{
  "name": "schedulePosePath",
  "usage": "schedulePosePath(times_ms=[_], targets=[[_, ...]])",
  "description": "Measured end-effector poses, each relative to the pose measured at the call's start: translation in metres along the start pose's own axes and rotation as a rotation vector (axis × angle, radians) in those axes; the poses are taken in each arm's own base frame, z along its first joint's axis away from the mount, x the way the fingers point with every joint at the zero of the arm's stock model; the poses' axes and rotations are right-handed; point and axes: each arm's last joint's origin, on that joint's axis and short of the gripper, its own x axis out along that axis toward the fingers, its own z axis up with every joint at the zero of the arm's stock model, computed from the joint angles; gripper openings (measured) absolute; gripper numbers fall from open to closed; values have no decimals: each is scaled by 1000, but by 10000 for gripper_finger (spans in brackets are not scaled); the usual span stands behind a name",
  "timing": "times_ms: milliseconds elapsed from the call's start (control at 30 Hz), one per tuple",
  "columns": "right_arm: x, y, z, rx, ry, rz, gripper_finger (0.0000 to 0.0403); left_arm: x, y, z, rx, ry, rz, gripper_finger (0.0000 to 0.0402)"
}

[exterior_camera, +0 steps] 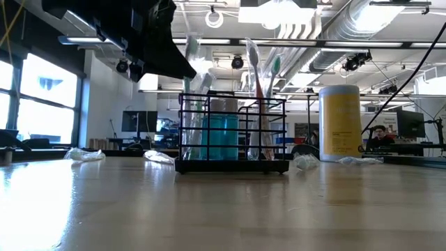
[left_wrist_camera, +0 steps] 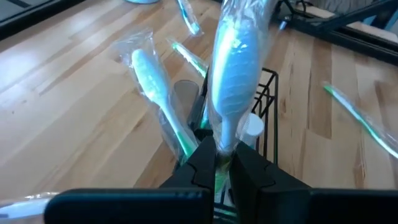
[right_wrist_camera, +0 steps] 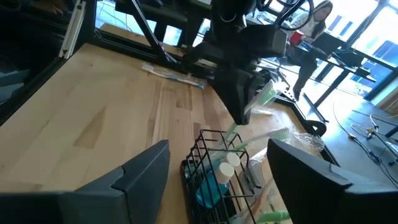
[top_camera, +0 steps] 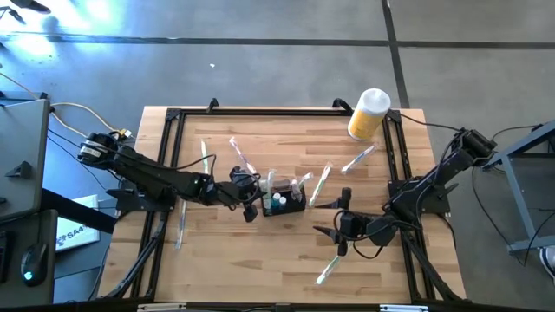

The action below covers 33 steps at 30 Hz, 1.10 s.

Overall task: Pick & Place toothbrushing station
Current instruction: Put the green toothbrush into the black mesh organizer

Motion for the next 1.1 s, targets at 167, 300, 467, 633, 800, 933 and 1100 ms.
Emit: schedulePosePath(times_ms=[167,300,467,633,800,933,1100], targets=[[0,0,0,0,0,0,263,4,0,-5,-16,8,5,19],[0,0,0,-1,0,0,263,8,-1,-7,-16,9,11,19],[0,0,0,-3,0,-1,263,16,-2,-13,-16,13,23,19],[0,0,0,-4,1,-1,263,16,-2,-13,-22,20,22,19],[0,0,-1,-6,7,-1,263,16,-2,-13,-16,13,14,32],[0,0,-1,5,11,-1,263,16,-2,-14,-9,23,13,67],[0,0,-1,7,11,-1,263,16,-3,-13,-13,25,-6,121]])
